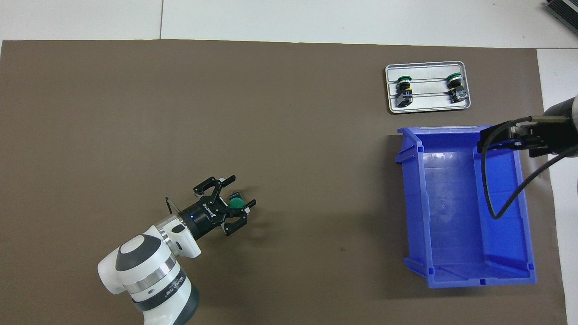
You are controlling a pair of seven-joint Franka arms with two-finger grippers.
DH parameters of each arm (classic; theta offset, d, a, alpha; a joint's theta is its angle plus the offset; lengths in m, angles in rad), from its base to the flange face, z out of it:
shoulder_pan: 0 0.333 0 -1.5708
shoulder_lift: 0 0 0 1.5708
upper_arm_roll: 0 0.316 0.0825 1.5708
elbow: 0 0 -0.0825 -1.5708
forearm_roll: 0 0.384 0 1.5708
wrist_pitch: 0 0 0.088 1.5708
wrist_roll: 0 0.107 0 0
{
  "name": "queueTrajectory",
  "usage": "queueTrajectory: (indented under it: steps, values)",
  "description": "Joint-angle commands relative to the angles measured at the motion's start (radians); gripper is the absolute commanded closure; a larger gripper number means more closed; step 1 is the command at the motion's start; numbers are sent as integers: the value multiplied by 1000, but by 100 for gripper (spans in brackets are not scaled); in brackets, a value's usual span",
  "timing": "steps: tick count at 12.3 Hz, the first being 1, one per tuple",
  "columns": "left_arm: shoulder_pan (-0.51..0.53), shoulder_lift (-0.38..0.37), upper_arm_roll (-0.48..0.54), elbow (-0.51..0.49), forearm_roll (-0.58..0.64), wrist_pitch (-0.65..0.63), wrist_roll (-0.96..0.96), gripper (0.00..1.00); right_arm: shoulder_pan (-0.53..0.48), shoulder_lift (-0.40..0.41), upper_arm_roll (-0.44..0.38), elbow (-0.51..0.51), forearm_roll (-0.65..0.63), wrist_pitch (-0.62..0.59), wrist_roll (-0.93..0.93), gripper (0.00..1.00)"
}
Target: Place and press button with both arms
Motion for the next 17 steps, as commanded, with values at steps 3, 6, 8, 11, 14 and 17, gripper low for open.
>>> queueTrajectory:
  steps: [3,6,8,11,14,17]
  values:
    - [-2,-30,8,19,-10,43,-38,14,-4,-28,-1,-33,27,10,-23,0]
    - [-8,-18,8,187,-9,227,-203,14,-4,-28,-1,-33,27,12,-23,0]
    - [-11,-3,8,301,1,325,-338,14,-3,-28,-3,-33,27,12,-23,0]
    - [10,43,11,445,5,390,-563,13,-3,-28,-3,-33,27,12,-23,0]
    - [70,85,8,563,156,388,-906,12,-3,-28,-1,-33,27,12,-23,0]
    - [96,118,15,653,417,371,-1296,11,-3,-28,-3,-33,27,12,-23,0]
